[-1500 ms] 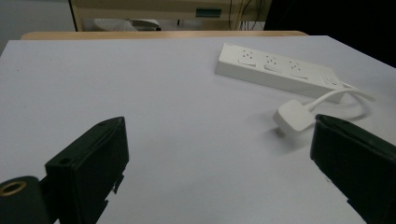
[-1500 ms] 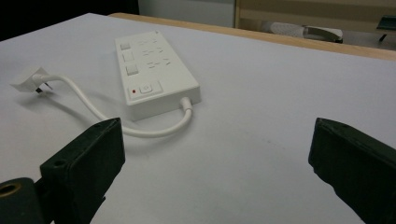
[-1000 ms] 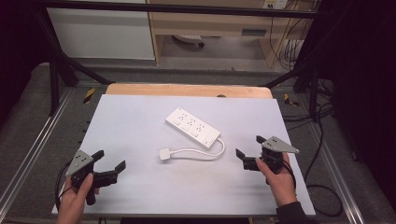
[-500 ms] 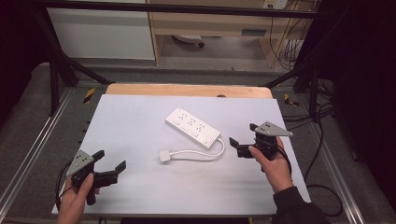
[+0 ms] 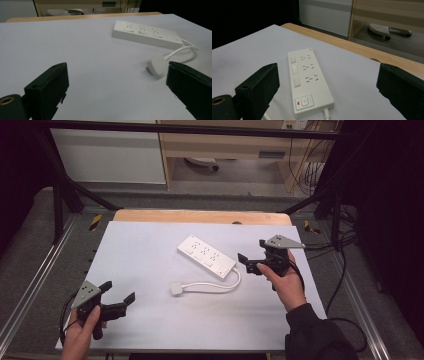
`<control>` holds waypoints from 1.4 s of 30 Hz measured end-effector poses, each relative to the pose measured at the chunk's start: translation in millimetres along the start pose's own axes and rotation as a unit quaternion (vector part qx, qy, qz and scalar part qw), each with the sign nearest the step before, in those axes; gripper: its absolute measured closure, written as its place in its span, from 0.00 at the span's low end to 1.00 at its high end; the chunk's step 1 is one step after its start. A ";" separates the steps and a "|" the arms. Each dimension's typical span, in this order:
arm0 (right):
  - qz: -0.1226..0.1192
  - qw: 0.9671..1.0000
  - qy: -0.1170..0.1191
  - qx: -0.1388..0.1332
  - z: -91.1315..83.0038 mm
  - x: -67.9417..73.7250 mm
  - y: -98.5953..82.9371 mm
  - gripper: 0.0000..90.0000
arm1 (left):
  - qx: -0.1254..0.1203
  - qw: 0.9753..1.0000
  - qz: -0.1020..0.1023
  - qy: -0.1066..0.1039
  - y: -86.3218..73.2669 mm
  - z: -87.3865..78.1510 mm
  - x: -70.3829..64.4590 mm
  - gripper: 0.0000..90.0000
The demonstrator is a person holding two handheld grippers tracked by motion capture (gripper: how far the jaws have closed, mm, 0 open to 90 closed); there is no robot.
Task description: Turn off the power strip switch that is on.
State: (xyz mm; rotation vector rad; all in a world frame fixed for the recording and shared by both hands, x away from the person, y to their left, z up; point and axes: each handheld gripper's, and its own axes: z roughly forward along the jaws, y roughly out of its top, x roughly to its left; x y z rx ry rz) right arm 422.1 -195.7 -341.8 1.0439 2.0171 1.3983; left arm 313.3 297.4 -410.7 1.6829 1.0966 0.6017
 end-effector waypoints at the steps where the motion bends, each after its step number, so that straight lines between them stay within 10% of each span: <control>1: 0.001 1.000 0.002 0.002 1.2 0.2 1.3 0.07 | 0.000 1.000 0.000 0.000 0.0 0.0 0.0 0.05; 25: 0.001 1.000 -0.004 0.002 29.0 -1.6 23.0 0.12 | 0.002 1.000 0.005 -0.004 0.2 0.8 -1.2 0.05; 42: -0.033 0.999 -0.009 -0.020 51.2 3.8 27.2 0.66 | 0.002 1.000 0.005 -0.002 0.3 0.6 -0.6 0.05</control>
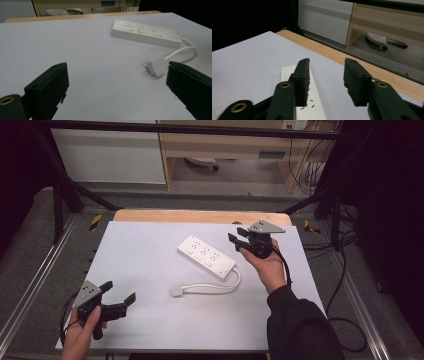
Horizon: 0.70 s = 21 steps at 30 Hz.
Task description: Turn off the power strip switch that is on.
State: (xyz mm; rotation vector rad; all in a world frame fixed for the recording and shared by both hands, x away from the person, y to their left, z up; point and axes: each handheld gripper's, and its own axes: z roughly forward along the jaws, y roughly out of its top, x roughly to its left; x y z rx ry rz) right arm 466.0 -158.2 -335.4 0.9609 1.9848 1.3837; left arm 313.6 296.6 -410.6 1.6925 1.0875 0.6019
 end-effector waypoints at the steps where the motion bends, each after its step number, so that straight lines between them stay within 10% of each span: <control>1: -0.002 1.000 0.000 0.002 1.5 0.4 -0.2 0.68 | 0.000 1.000 -0.001 0.000 0.0 0.1 -0.1 0.05; 21: 0.001 1.000 0.027 0.005 40.2 6.5 -5.1 1.00 | -0.001 1.000 0.005 -0.002 0.6 -0.3 -0.2 0.05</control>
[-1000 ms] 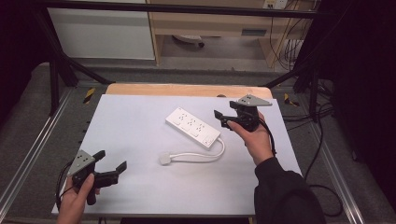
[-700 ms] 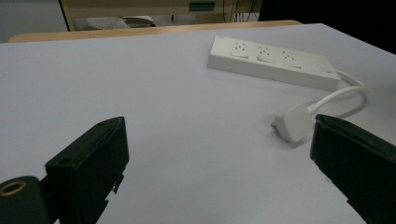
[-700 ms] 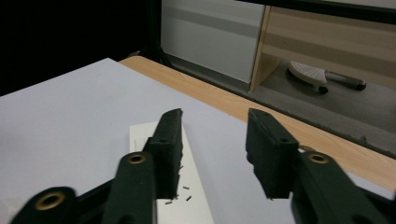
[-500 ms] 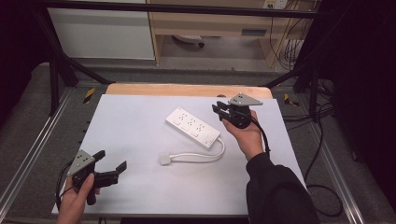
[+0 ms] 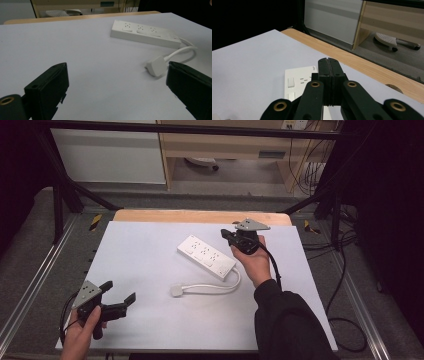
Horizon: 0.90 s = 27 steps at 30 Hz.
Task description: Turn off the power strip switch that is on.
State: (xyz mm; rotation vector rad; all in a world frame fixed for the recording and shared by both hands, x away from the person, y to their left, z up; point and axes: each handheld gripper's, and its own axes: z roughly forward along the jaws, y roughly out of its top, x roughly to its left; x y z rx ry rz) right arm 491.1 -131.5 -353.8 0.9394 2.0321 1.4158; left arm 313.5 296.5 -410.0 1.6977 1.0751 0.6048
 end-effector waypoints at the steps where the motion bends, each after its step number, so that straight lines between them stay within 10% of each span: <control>1: 0.000 1.000 0.000 0.000 0.0 0.0 0.0 1.00 | 0.000 1.000 0.001 -0.001 0.0 0.0 -0.1 0.05; 27: 0.017 1.000 0.004 0.008 36.3 5.4 -9.2 1.00 | 0.001 1.000 -0.002 -0.001 0.6 0.2 0.5 0.05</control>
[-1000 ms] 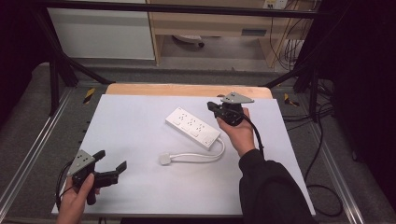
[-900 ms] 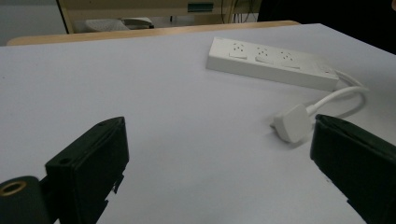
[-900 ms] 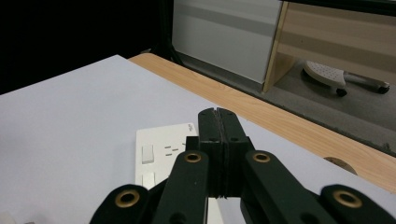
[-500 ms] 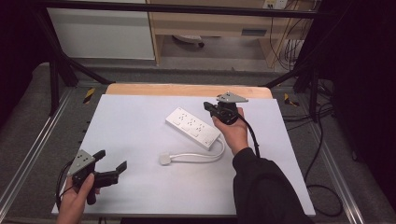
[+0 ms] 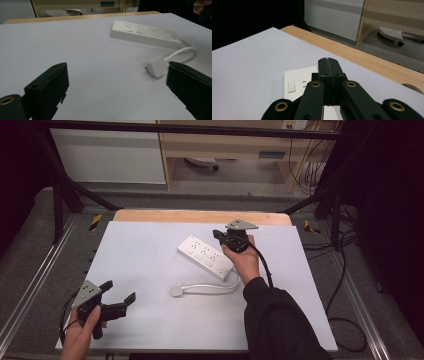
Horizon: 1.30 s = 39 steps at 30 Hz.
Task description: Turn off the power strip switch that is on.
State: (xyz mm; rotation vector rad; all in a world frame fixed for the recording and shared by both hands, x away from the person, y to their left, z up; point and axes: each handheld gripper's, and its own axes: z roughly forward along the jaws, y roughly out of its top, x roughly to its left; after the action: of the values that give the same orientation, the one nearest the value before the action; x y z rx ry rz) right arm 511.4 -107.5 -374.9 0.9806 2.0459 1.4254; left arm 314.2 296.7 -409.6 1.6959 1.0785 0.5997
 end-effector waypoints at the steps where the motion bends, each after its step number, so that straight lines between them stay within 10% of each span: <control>1: 0.000 1.000 0.000 -0.001 0.9 0.6 -0.2 1.00 | 0.000 1.000 0.000 0.000 0.0 0.0 0.0 0.05; 39: -0.013 0.999 0.014 0.042 45.3 16.4 -10.3 1.00 | -0.001 1.000 0.001 0.000 0.3 -0.2 1.2 0.05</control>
State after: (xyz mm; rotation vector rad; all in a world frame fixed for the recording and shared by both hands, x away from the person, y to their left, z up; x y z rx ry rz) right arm 530.0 -69.6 -400.3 0.9688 2.1467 1.3566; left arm 314.7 297.8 -409.3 1.6942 1.0765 0.6021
